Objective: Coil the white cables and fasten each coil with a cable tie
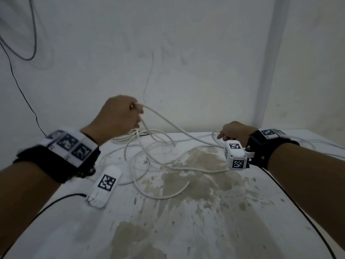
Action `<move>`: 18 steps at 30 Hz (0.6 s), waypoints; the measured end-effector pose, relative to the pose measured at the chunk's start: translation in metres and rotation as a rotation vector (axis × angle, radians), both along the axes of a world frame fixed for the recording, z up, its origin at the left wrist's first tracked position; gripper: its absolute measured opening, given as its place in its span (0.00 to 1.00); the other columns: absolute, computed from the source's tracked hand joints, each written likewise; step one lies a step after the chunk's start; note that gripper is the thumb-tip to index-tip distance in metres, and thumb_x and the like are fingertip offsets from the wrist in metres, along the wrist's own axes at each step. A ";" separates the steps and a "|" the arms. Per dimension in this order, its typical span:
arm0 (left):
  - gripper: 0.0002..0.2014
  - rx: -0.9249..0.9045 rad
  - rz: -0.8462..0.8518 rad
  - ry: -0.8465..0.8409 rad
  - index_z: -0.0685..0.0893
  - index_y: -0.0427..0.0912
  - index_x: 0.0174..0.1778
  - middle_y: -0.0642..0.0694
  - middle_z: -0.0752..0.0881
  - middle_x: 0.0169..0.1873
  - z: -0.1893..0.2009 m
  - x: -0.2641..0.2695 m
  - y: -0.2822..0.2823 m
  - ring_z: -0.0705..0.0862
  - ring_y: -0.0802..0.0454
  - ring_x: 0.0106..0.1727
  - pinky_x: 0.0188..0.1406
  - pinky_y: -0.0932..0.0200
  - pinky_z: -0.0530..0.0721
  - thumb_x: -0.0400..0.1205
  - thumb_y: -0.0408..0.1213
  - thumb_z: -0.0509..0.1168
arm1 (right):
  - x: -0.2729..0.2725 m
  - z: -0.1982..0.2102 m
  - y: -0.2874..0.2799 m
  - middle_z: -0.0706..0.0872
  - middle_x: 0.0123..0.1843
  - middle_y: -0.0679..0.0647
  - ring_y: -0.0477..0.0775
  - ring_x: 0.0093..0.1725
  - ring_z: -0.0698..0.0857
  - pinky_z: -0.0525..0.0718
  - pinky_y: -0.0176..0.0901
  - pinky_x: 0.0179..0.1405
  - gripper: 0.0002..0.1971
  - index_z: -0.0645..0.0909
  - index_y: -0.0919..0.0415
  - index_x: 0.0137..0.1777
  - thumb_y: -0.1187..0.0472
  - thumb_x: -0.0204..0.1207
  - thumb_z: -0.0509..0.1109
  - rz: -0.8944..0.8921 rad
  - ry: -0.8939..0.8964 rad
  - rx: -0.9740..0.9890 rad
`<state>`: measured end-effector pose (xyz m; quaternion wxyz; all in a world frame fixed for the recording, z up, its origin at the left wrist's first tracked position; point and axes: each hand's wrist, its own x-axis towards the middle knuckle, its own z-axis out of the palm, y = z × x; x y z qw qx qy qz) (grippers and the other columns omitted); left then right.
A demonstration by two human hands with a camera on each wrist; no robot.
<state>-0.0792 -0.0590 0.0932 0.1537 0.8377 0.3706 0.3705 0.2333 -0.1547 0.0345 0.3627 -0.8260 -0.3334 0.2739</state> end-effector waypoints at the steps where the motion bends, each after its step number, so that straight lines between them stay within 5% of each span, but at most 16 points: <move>1: 0.11 -0.050 -0.054 -0.064 0.87 0.39 0.40 0.43 0.90 0.33 0.019 0.004 -0.012 0.92 0.45 0.35 0.40 0.53 0.92 0.84 0.28 0.61 | 0.000 0.000 0.000 0.76 0.34 0.57 0.52 0.29 0.73 0.75 0.38 0.18 0.09 0.80 0.67 0.52 0.71 0.86 0.57 0.022 -0.025 -0.010; 4: 0.12 -0.216 -0.155 -0.175 0.89 0.31 0.45 0.35 0.91 0.34 0.065 0.009 -0.043 0.93 0.44 0.36 0.38 0.58 0.92 0.79 0.21 0.59 | -0.004 0.001 0.000 0.77 0.32 0.60 0.56 0.28 0.73 0.72 0.43 0.25 0.15 0.82 0.71 0.47 0.71 0.86 0.54 0.001 0.011 0.010; 7: 0.12 -0.338 -0.203 -0.263 0.88 0.27 0.41 0.35 0.91 0.35 0.080 0.011 -0.052 0.92 0.41 0.39 0.41 0.54 0.92 0.81 0.28 0.61 | -0.004 -0.003 0.001 0.80 0.23 0.56 0.53 0.25 0.72 0.70 0.33 0.16 0.16 0.78 0.68 0.33 0.73 0.83 0.60 0.007 0.039 0.020; 12: 0.15 -0.144 0.006 -0.075 0.86 0.32 0.40 0.42 0.88 0.33 0.049 0.023 -0.034 0.84 0.51 0.29 0.25 0.64 0.83 0.83 0.42 0.70 | -0.009 -0.004 0.001 0.75 0.31 0.54 0.49 0.26 0.68 0.68 0.34 0.14 0.15 0.78 0.63 0.38 0.66 0.87 0.58 -0.004 0.149 0.190; 18: 0.10 -0.228 0.094 -0.176 0.87 0.41 0.45 0.45 0.88 0.42 0.009 0.048 -0.006 0.86 0.43 0.50 0.45 0.59 0.79 0.86 0.42 0.65 | -0.019 0.000 0.005 0.65 0.20 0.48 0.44 0.15 0.61 0.59 0.32 0.14 0.16 0.78 0.63 0.44 0.59 0.90 0.55 -0.012 0.435 0.532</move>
